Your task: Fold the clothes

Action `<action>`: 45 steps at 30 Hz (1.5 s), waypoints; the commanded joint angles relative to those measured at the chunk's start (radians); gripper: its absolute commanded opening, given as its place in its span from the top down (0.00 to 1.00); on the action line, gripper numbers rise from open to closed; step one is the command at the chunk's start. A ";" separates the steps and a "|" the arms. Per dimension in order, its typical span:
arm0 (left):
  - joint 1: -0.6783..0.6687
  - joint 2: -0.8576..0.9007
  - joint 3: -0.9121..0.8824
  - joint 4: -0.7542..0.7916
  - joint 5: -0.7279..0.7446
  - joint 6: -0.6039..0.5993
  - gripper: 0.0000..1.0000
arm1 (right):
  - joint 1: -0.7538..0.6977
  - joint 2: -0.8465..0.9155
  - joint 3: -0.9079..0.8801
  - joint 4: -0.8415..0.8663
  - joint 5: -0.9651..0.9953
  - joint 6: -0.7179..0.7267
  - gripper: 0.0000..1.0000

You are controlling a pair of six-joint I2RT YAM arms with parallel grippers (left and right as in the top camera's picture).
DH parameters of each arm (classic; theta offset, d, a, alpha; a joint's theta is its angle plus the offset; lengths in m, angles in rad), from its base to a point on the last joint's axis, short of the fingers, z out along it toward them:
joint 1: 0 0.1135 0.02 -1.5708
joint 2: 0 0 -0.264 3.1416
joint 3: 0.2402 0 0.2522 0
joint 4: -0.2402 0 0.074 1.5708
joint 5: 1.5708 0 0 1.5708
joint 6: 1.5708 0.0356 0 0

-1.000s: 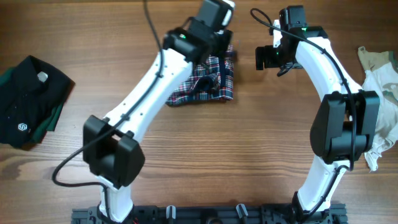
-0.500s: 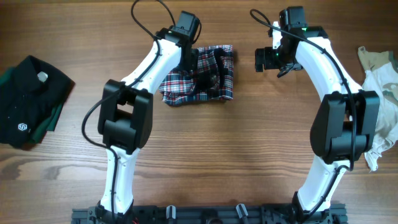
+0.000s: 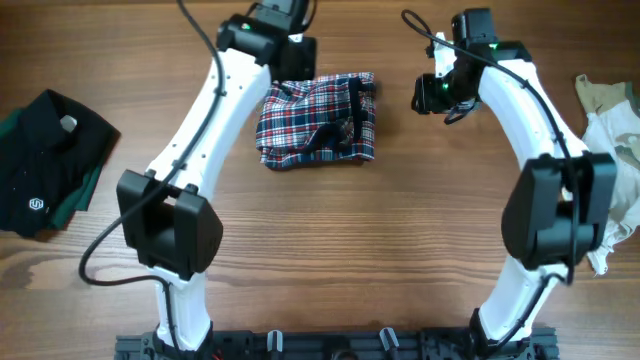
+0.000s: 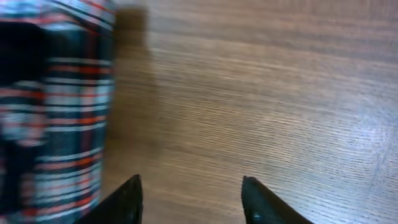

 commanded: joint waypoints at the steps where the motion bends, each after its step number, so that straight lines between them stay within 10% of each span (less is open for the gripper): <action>1: 0.114 0.013 -0.003 -0.016 -0.025 -0.073 0.74 | 0.041 -0.145 0.011 0.006 -0.138 -0.030 0.92; 9: 0.191 0.102 -0.006 -0.051 0.227 -0.072 0.89 | 0.305 -0.109 0.006 0.114 -0.275 -0.295 0.96; 24: 0.135 0.232 -0.032 -0.013 0.399 -0.072 0.88 | 0.366 0.076 -0.011 0.184 -0.213 -0.287 0.96; 45: 0.138 0.255 0.034 0.155 0.247 -0.058 0.76 | 0.295 0.076 -0.301 0.265 -0.032 -0.205 0.96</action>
